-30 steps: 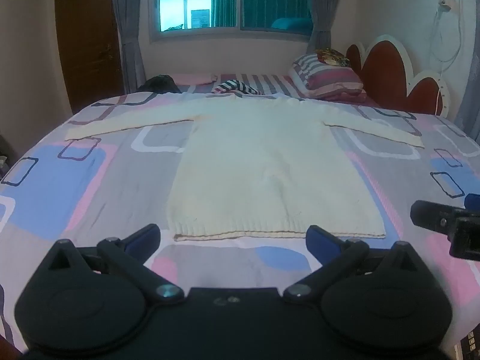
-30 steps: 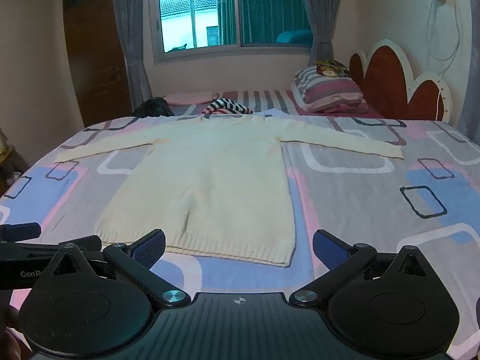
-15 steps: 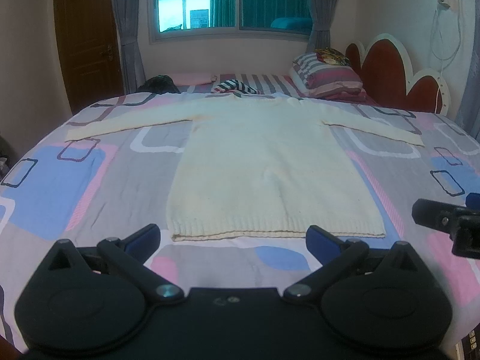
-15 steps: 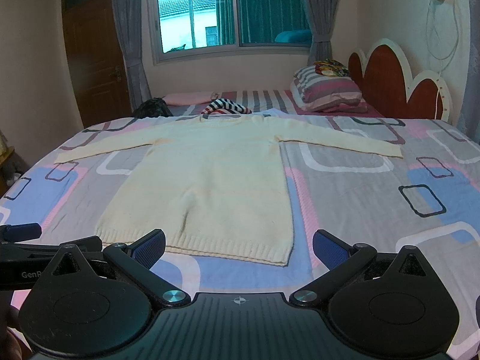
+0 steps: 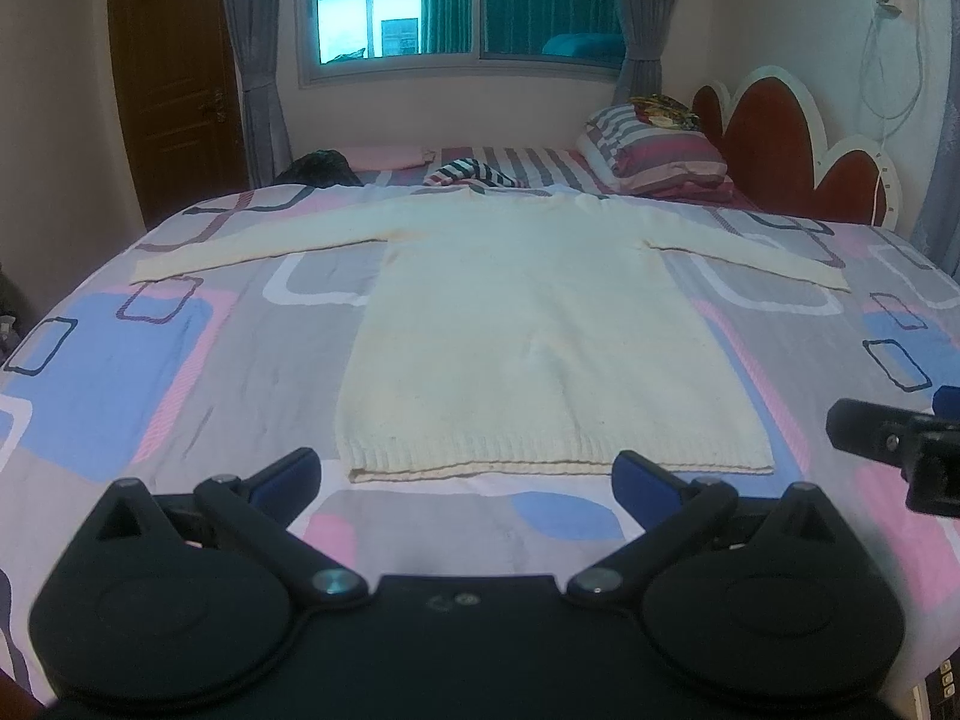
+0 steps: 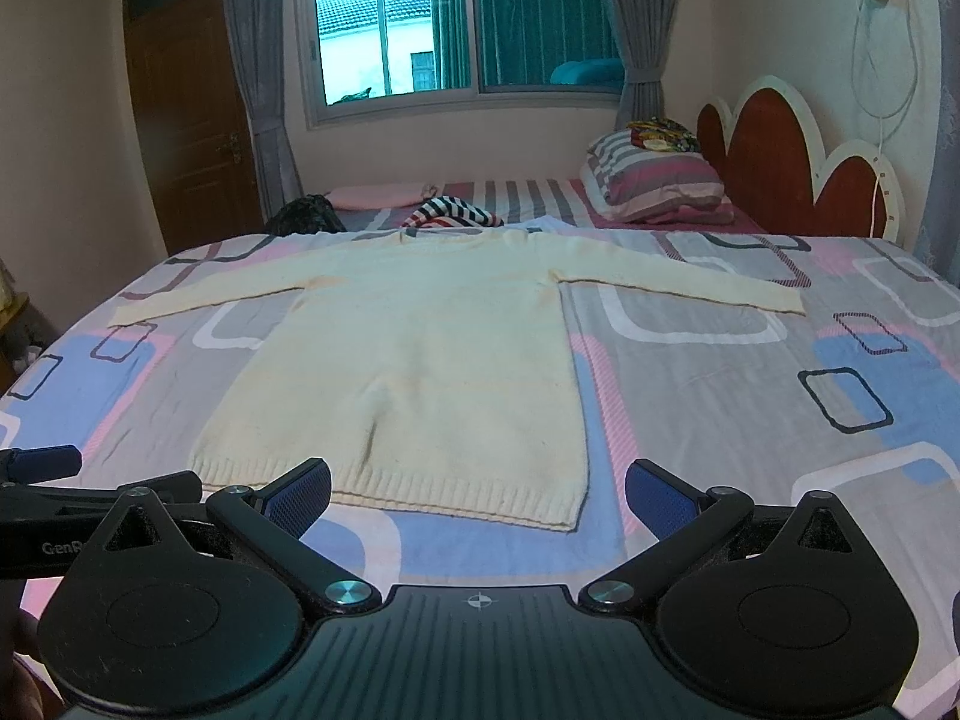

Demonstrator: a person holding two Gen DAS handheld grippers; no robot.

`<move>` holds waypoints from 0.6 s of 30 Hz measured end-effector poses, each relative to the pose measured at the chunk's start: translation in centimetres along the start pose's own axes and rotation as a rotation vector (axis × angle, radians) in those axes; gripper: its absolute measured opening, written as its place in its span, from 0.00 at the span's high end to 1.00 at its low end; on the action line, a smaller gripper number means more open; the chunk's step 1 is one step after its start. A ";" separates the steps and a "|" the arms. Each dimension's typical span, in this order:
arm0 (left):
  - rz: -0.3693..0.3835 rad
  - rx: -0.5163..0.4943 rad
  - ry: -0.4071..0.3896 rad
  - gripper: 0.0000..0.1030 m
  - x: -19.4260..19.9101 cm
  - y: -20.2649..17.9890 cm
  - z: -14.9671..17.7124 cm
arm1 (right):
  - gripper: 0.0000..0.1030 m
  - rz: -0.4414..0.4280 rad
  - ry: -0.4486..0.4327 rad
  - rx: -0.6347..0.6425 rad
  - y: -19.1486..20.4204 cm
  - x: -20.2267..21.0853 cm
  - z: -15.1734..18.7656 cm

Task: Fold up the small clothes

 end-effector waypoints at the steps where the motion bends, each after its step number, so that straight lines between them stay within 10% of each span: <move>1: 0.000 -0.001 0.001 0.01 0.0 0.0 0.0 | 0.00 0.000 0.000 0.001 0.0 0.0 0.1; 18: -0.008 -0.008 -0.003 0.01 -0.3 0.1 -0.1 | 0.00 -0.005 0.001 0.006 0.2 0.1 0.3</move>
Point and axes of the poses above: each gripper's, at about its wrist camera, not at the fingertips, and x roughly against the way its jaws point, y to its left, z to its underside, the point moved 10 cm from there along -x, roughly the way its jaws point, and after that the axes turned 11 degrees about z, right-handed, at the moved point
